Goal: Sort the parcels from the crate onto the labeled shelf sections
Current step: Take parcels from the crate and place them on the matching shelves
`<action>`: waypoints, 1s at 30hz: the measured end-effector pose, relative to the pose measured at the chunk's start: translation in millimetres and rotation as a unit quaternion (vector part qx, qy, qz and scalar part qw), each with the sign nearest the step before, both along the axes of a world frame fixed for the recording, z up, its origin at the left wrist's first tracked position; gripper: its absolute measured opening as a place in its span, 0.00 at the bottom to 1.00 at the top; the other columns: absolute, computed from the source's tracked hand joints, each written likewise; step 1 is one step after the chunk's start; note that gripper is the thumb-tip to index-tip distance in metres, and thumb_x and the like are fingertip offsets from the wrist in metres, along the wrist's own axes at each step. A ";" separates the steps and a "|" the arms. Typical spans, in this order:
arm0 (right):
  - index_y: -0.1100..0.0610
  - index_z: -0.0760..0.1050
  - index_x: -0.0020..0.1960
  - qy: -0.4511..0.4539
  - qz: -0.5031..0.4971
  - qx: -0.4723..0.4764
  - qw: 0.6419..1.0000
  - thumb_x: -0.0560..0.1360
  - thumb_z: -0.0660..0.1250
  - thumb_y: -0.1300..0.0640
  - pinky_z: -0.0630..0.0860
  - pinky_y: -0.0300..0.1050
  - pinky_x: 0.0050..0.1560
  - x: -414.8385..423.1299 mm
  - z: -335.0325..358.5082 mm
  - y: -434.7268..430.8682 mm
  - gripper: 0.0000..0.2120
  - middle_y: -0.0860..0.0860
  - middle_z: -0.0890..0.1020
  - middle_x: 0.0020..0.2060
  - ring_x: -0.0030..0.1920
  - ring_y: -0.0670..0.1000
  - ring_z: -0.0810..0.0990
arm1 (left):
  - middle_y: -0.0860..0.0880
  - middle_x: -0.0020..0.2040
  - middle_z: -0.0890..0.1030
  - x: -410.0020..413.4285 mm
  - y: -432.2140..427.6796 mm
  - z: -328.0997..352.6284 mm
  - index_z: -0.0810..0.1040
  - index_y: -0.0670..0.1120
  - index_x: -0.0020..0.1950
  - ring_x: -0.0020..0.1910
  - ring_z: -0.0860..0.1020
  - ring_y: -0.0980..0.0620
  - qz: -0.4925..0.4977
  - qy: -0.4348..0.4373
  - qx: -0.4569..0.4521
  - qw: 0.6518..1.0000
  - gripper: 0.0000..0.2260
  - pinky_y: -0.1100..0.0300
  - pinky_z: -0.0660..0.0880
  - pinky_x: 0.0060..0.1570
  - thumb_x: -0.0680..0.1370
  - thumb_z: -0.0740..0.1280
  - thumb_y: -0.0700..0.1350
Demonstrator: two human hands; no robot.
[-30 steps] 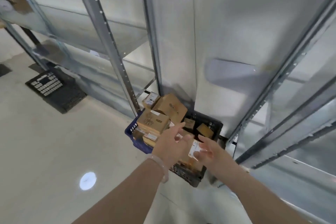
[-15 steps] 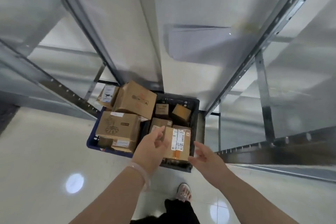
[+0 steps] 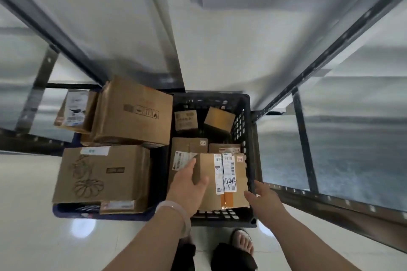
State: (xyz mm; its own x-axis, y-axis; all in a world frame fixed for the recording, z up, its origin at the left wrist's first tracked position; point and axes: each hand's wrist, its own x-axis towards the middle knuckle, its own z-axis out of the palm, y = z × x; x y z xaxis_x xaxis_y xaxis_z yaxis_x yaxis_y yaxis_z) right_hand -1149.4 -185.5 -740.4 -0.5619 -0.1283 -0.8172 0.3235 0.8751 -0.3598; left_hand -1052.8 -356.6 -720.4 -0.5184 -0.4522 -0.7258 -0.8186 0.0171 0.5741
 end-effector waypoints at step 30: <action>0.44 0.70 0.68 0.249 -0.156 -0.204 0.934 0.78 0.65 0.55 0.71 0.35 0.40 15.7 296.3 -56.8 0.19 0.41 0.76 0.48 0.45 0.41 0.75 | 0.58 0.64 0.72 0.6 -53.1 282.6 0.54 0.61 0.78 0.59 0.73 0.51 0.007 0.147 -0.113 0.983 0.30 0.50 0.70 0.64 0.80 0.65 0.52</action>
